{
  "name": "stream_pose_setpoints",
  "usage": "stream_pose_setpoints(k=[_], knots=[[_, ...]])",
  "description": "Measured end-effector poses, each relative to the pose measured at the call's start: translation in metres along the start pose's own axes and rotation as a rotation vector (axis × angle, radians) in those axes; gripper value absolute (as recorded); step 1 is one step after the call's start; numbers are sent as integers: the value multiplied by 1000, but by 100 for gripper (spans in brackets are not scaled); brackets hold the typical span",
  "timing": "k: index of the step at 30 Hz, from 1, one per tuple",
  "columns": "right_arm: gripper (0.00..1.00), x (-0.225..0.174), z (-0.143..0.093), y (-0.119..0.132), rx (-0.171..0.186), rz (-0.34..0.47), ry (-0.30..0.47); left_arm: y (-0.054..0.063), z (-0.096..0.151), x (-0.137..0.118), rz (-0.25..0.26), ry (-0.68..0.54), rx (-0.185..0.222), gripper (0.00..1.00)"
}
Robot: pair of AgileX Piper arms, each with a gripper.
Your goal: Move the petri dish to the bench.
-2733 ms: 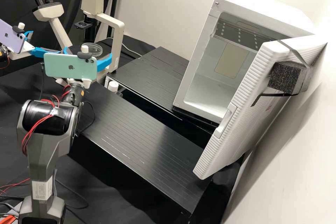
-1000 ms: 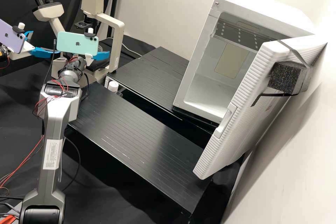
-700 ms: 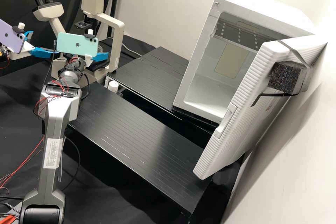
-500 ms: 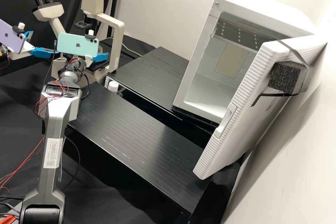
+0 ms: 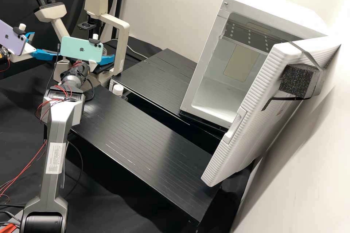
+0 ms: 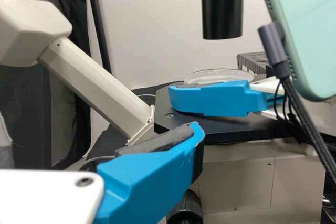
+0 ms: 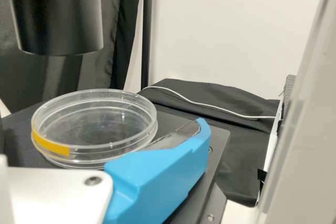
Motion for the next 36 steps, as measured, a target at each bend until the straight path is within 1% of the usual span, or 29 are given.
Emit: stream_pose_setpoints(k=[10,13,21,28,36], knots=[[0,0,0,0,-3,-5,-4,0,0,0,0,0,0,100],[0,0,1,0,-11,-4,-7,0,0,0,0,0,0,100],[0,0,2,0,-6,-3,-18,0,0,0,0,0,0,100],[0,0,2,0,-13,-2,-26,0,0,0,0,0,0,100],[0,0,3,0,-1,-2,-31,0,0,0,0,0,0,100]])
